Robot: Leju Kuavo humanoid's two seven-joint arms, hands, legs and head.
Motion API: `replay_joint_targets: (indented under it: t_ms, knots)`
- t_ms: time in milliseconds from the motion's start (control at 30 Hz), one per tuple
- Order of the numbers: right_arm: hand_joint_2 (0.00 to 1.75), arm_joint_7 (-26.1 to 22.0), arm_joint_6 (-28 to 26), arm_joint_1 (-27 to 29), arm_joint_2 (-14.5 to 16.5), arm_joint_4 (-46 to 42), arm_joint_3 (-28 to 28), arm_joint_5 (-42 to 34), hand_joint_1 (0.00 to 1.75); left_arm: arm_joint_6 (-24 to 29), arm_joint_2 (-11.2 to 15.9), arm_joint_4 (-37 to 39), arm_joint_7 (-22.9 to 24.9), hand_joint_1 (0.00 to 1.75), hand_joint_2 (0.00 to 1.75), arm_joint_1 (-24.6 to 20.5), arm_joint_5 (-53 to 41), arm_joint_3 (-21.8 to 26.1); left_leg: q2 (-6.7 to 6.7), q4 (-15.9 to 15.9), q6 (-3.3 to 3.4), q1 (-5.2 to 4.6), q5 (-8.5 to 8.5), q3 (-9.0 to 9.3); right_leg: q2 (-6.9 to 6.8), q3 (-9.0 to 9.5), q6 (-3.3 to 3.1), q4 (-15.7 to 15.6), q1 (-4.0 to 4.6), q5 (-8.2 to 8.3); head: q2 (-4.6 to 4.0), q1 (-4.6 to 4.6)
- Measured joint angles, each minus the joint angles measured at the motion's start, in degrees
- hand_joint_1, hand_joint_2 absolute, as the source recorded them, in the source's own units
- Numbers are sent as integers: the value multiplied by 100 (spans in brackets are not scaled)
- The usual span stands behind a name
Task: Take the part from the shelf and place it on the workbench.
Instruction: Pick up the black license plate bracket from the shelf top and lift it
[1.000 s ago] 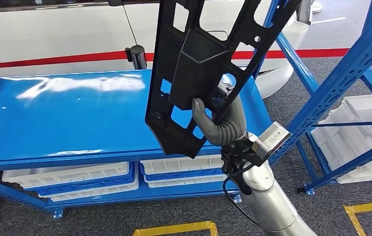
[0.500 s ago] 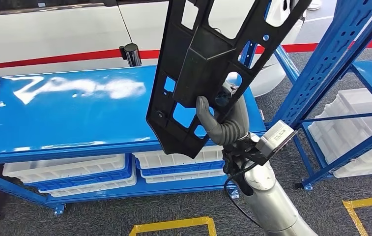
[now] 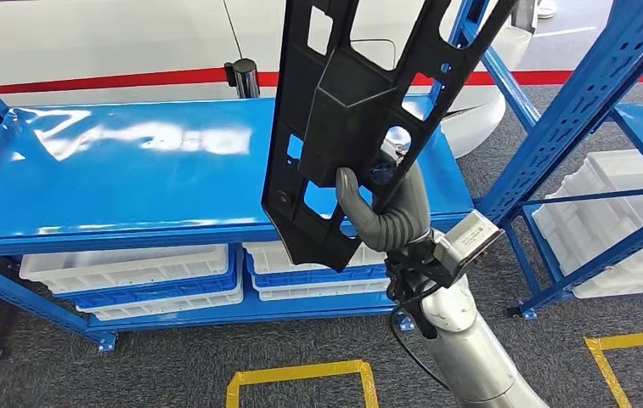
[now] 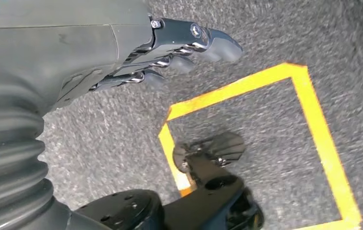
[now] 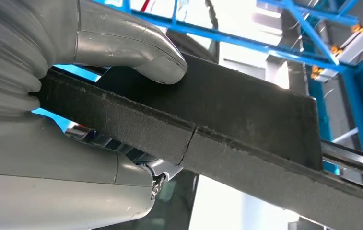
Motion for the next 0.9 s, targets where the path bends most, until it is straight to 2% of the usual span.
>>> replay_joint_targets:
  t_ms: [33, 67, 133, 200, 233, 267, 333, 367, 400, 433, 500, 533, 567, 600, 700, 733, 800, 867, 900]
  knots:
    - [175, 31, -8, -7, 4, 3, 0, -17, 175, 2, -4, 2, 0, 0, 175, 0, -5, 1, -4, -2, -24, -6, 39, -28, 1, 249, -9, -371, 21, 87, 0, -6]
    - [175, 55, 8, -17, 7, 8, 0, -63, 175, 3, -8, 4, 0, 0, 175, 1, -11, 1, -6, -2, -54, -11, 76, -44, 3, 375, -32, -603, 39, 131, 0, -2]
    - [175, 57, 56, -26, -2, 21, -2, -120, 175, 5, -12, 6, -1, 0, 175, 6, -20, 5, -6, -22, -126, -11, 150, -55, 11, 388, -81, -701, 68, 191, 0, 1]
    - [175, -44, 71, -22, -23, 30, -7, -13, 175, 5, -9, 8, -2, 0, 175, 19, -31, 13, -7, 1, -195, 3, 129, -85, 8, 357, -160, -742, 22, 262, 0, 5]
    - [175, -110, 67, -13, -30, 27, -9, 73, 175, 5, -8, 8, -2, 0, 175, 28, -37, 16, -6, 125, -225, 9, -16, -136, 4, 343, -210, -759, -3, 311, 0, 2]
    - [175, -172, 64, 3, -35, 19, -9, 153, 175, 4, -7, 9, -2, 0, 175, 36, -43, 19, -3, 369, -252, 19, -241, -222, -2, 322, -247, -771, -27, 360, 0, -2]
    - [175, -255, 68, 55, -48, -1, -8, 272, 175, -3, -9, 11, -2, 0, 175, 45, -50, 21, 3, 1123, -308, 42, -763, -440, -8, 242, -278, -754, -24, 433, 0, -5]
    - [175, -284, 73, 87, -56, -10, -7, 324, 175, -7, -11, 13, -2, 0, 175, 45, -52, 22, 4, 1437, -334, 55, -906, -502, -11, 196, -270, -740, -23, 458, 0, -4]
    - [175, -308, 80, 117, -64, -22, -5, 367, 175, -10, -13, 14, -3, 0, 175, 45, -56, 22, 7, 1582, -355, 69, -945, -480, -12, 150, -258, -721, -25, 479, 0, -4]
    - [175, -330, 87, 145, -69, -38, -2, 405, 175, -12, -13, 15, -3, 0, 175, 44, -60, 22, 9, 1498, -371, 86, -887, -346, -12, 109, -243, -698, -31, 494, 0, -4]
    - [175, -369, 96, 188, -76, -91, 6, 461, 175, -13, -10, 16, -7, 0, 175, 32, -67, 22, 11, 797, -394, 121, -684, 174, -11, 44, -215, -636, -46, 511, 0, -6]
    - [175, -385, 98, 199, -78, -121, 8, 482, 175, -13, -9, 16, -9, 0, 175, 24, -72, 22, -1, 460, -379, 119, -605, 399, -11, 12, -195, -605, -42, 521, 0, -6]
    - [175, -399, 98, 208, -79, -148, 10, 498, 175, -13, -9, 16, -11, 0, 175, 16, -76, 23, -16, 231, -356, 110, -568, 537, -10, -14, -170, -581, -35, 536, 0, -3]
    - [175, -413, 97, 217, -81, -173, 10, 514, 175, -13, -9, 16, -14, 0, 175, 10, -84, 23, -31, 133, -324, 89, -572, 578, -9, -39, -137, -569, -27, 556, 0, 1]
    - [175, -447, 90, 254, -92, -231, 1, 536, 175, -14, -9, 16, -15, 0, 175, 4, -101, 25, -33, 102, -172, 62, -482, 486, -1, -132, -24, -546, -28, 587, 0, 14]
    - [175, -457, 86, 262, -96, -246, -8, 540, 175, -18, -8, 16, -15, 0, 175, 2, -104, 25, -24, 85, -110, 67, -439, 447, 2, -201, -16, -447, -30, 506, 0, 20]
    - [175, -480, 82, 274, -101, -268, -30, 561, 175, -25, -4, 15, -15, 0, 175, -3, -110, 25, -7, 70, -15, 68, -351, 344, 5, -462, -57, 116, -34, 144, 0, 26]
    - [175, -495, 80, 292, -104, -276, -52, 581, 175, -30, -1, 15, -15, 0, 175, -3, -114, 25, 0, 72, 19, 53, -264, 220, 6, -733, -80, 880, -33, -221, 0, 25]
    - [175, -498, 80, 302, -107, -277, -61, 587, 175, -32, -1, 15, -15, 0, 175, -3, -115, 25, 3, 73, 20, 46, -219, 159, 5, -769, -60, 1080, -31, -293, 0, 25]
